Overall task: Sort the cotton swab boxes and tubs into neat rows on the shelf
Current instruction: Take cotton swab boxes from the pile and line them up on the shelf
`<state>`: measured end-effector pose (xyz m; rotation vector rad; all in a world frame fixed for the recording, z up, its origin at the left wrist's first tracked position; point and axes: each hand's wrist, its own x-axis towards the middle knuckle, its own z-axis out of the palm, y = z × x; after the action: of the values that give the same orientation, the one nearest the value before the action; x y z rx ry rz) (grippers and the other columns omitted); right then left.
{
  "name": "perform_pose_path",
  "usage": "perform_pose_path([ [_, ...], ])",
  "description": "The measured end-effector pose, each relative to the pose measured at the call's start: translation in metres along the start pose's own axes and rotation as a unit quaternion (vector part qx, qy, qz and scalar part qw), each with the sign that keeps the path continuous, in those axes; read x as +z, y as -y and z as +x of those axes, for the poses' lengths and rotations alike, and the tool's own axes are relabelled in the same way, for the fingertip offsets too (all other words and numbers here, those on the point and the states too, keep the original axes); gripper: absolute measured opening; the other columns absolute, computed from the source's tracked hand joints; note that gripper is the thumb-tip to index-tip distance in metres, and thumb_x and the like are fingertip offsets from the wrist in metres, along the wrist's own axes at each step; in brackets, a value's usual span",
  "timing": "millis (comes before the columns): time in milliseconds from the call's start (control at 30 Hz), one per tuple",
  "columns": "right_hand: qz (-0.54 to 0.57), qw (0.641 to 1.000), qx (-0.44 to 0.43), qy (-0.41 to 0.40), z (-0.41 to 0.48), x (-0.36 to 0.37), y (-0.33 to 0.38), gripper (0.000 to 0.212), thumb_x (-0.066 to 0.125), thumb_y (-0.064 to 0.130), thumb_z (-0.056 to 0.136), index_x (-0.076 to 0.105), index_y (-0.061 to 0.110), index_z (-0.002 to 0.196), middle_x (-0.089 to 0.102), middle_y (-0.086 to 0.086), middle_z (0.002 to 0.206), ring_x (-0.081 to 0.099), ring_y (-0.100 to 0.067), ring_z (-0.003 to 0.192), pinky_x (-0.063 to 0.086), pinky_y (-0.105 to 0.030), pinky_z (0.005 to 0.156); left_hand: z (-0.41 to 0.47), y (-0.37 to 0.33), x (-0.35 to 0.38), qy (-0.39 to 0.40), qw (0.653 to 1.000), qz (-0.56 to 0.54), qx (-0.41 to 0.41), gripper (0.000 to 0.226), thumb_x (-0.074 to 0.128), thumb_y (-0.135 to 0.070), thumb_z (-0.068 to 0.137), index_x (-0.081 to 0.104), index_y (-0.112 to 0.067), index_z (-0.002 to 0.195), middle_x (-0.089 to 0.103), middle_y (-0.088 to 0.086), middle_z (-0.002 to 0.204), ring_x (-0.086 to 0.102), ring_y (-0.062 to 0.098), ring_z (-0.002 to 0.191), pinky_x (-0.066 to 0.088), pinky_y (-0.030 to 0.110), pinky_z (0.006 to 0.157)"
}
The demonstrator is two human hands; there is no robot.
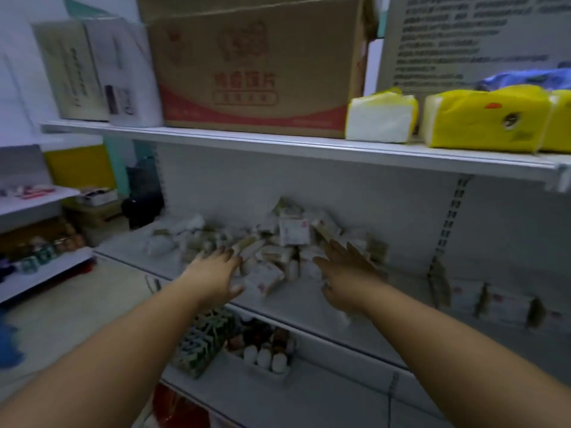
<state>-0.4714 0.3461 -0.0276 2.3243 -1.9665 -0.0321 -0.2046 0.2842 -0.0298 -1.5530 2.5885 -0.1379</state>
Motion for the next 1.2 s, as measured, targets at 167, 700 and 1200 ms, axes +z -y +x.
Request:
perform_pose_path([
  [167, 0.013, 0.996, -0.089, -0.011, 0.064, 0.002, 0.059, 0.059, 0.038, 0.026, 0.096, 0.014, 0.022, 0.150, -0.011, -0.005, 0.159, -0.013, -0.022, 0.145, -0.008, -0.038, 0.117, -0.008, 0.074, 0.030, 0.024, 0.996, -0.030, -0.076, 0.071, 0.031, -0.057, 0.095, 0.007, -0.021, 0.151, 0.000, 0.003, 0.160, -0.001, 0.020, 0.146, 0.007, 0.045, 0.118],
  [700, 0.037, 0.973, -0.195, -0.114, 0.291, 0.003, 0.167, 0.058, 0.043, 0.033, 0.095, 0.024, 0.018, 0.148, 0.004, -0.010, 0.159, 0.000, -0.023, 0.146, -0.001, -0.036, 0.117, 0.058, 0.235, 0.045, -0.002, 0.980, -0.147, -0.134, 0.066, 0.050, -0.046, 0.092, 0.023, -0.023, 0.148, 0.027, 0.002, 0.154, 0.026, 0.020, 0.140, 0.025, 0.032, 0.110],
  [1200, 0.074, 0.994, -0.012, -0.083, 0.393, 0.016, 0.225, 0.053, 0.054, 0.035, 0.090, 0.044, 0.010, 0.136, 0.045, -0.013, 0.140, 0.042, -0.029, 0.126, 0.029, -0.032, 0.104, 0.183, 0.387, 0.086, -0.009, 0.977, -0.213, -0.034, 0.067, 0.064, -0.036, 0.084, 0.032, -0.027, 0.143, 0.048, -0.001, 0.138, 0.048, 0.018, 0.122, 0.039, 0.027, 0.093],
])
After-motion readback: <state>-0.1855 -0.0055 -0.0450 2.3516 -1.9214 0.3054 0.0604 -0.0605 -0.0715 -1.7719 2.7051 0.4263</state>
